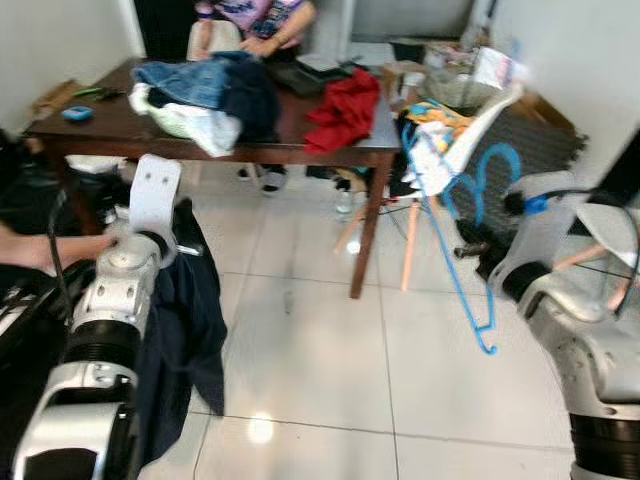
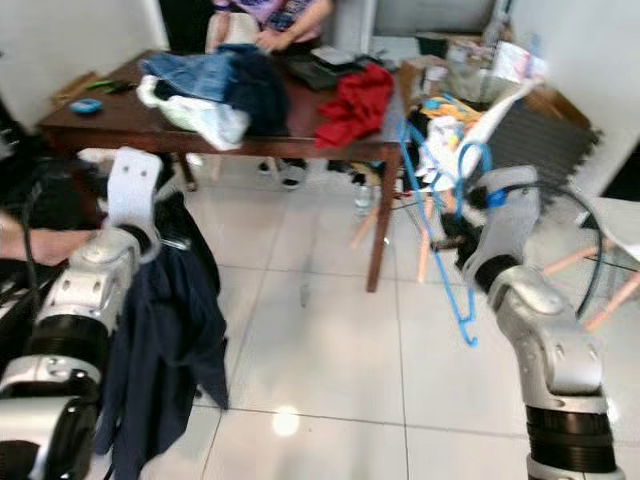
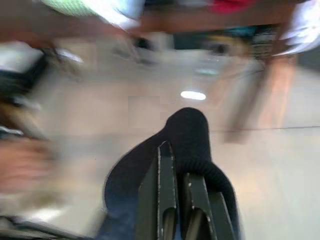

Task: Hang hanger

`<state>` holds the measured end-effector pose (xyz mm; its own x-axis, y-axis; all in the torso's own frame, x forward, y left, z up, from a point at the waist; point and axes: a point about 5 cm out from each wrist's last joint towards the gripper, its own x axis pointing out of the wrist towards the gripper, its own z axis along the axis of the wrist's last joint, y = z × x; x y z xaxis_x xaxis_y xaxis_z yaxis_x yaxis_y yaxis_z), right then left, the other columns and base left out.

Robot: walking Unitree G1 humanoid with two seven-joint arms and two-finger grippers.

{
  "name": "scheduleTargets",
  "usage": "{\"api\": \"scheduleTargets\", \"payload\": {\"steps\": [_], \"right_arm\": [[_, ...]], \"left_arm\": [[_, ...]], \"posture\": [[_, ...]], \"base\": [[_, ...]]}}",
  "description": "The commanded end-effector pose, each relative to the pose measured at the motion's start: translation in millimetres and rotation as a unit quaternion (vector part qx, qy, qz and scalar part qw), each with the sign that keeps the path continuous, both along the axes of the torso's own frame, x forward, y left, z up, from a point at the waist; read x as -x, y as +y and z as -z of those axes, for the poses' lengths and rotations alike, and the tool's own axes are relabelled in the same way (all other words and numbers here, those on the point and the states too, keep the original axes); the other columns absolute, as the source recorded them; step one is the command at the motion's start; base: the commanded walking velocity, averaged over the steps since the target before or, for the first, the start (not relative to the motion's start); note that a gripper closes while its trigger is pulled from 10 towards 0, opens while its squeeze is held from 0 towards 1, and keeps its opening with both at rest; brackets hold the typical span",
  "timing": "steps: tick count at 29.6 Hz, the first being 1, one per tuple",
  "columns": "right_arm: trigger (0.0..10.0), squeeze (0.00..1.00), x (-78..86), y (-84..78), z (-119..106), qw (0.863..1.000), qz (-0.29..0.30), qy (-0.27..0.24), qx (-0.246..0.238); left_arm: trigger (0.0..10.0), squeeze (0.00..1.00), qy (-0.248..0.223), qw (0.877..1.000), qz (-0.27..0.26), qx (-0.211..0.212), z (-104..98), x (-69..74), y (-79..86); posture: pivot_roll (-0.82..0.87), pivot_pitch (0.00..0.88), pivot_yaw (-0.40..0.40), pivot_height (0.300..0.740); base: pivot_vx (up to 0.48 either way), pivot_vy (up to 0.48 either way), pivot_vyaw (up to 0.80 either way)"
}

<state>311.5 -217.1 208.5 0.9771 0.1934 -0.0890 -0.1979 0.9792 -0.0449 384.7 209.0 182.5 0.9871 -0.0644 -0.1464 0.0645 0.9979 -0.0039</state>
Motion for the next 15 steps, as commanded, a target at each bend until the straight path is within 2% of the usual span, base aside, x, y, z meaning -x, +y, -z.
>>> {"api": "scheduleTargets", "payload": {"steps": [1, 2, 3, 5, 7, 8, 10, 11, 13, 14, 15], "right_arm": [[10.0, 0.00, 0.4, -1.2, 3, 1.000, -0.005, 0.016, 0.014], [10.0, 0.00, 0.5, -1.1, 4, 1.000, -0.009, 0.020, 0.018], [10.0, 0.00, 0.5, -1.1, 4, 1.000, -0.009, 0.020, 0.018], [10.0, 0.00, 1.8, -1.3, 6, 0.999, -0.030, 0.036, 0.029], [10.0, 0.00, 2.6, -1.1, 6, 0.998, -0.039, 0.041, 0.032], [10.0, 0.00, 4.0, -1.3, 7, 0.997, -0.052, 0.049, 0.036], [10.0, 0.00, 4.0, -1.3, 7, 0.997, -0.052, 0.049, 0.036], [10.0, 0.00, 6.1, -2.2, 7, 0.995, -0.066, 0.057, 0.043], [10.0, 0.00, 6.1, -2.2, 7, 0.995, -0.066, 0.057, 0.043], [10.0, 0.00, 8.9, -3.7, 7, 0.993, -0.080, 0.065, 0.051], [10.0, 0.00, 8.9, -3.7, 7, 0.993, -0.080, 0.065, 0.051]], "left_arm": [[10.0, 0.00, -0.020, 0.997, 0.042, 0.066, -13, -1.5, -10.5], [10.0, 0.00, -0.021, 0.995, 0.056, 0.085, -14, -1.6, -14.7], [10.0, 0.00, -0.021, 0.995, 0.056, 0.085, -14, -1.6, -14.7], [10.0, 0.00, -0.017, 0.986, 0.108, 0.129, -17, -1.0, -29.1], [10.0, 0.00, -0.014, 0.982, 0.129, 0.140, -18, -0.4, -34.5], [10.0, 0.00, -0.009, 0.976, 0.168, 0.140, -18, 1.8, -44.0], [10.0, 0.00, -0.009, 0.976, 0.168, 0.140, -18, 1.8, -44.0], [10.0, 0.00, -0.007, 0.969, 0.209, 0.127, -18, 4.8, -54.1], [10.0, 0.00, -0.007, 0.969, 0.209, 0.127, -18, 4.8, -54.1], [10.0, 0.00, -0.006, 0.964, 0.239, 0.114, -19, 6.5, -62.3], [10.0, 0.00, -0.006, 0.964, 0.239, 0.114, -19, 6.5, -62.3]], "posture": [[0.03, 0.077, -0.024, 0.740], [0.03, 0.077, -0.024, 0.740], [0.03, 0.077, -0.024, 0.740], [0.03, 0.074, -0.024, 0.740], [0.03, 0.074, -0.024, 0.740], [0.03, 0.073, -0.026, 0.740], [0.03, 0.073, -0.026, 0.740], [0.03, 0.070, -0.027, 0.740], [0.03, 0.070, -0.027, 0.740], [0.03, 0.070, -0.026, 0.740], [0.03, 0.070, -0.026, 0.740]], "base": [[0.000, 0.000, -0.80], [0.000, 0.000, -0.80], [0.000, 0.000, -0.80], [0.000, 0.000, -0.80], [0.000, 0.000, -0.80], [0.000, 0.000, -0.80], [0.000, 0.000, -0.80], [0.000, 0.000, -0.80], [0.000, 0.000, -0.80], [0.000, 0.000, -0.80], [0.000, 0.000, -0.80]]}}
